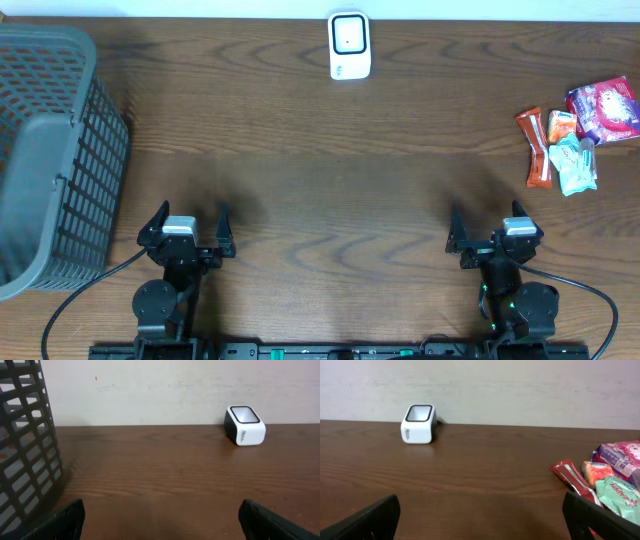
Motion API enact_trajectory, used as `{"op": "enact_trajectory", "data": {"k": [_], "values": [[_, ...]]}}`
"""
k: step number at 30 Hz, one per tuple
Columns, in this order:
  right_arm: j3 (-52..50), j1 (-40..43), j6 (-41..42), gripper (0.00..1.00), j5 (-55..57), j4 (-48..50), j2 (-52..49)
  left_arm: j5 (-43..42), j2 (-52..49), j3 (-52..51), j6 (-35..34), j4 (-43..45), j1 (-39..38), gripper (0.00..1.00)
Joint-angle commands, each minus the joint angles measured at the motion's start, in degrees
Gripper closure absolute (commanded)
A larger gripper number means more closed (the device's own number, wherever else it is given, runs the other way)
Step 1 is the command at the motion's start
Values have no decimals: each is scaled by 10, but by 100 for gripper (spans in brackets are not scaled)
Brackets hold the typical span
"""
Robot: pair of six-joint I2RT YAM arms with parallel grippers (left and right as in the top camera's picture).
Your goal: Scan the item barcode
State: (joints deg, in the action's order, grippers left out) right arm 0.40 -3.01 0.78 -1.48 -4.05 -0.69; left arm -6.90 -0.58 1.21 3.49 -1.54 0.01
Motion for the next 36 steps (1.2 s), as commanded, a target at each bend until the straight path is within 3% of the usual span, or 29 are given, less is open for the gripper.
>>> {"op": "enact_trajectory", "data": {"k": [1,36], "values": [[-1,3,-6,1,3,-3,4,-1,3,-10,10,-21,3,2],[-1,3,-6,1,3,-3,4,-1,3,-10,10,-21,3,2]]}}
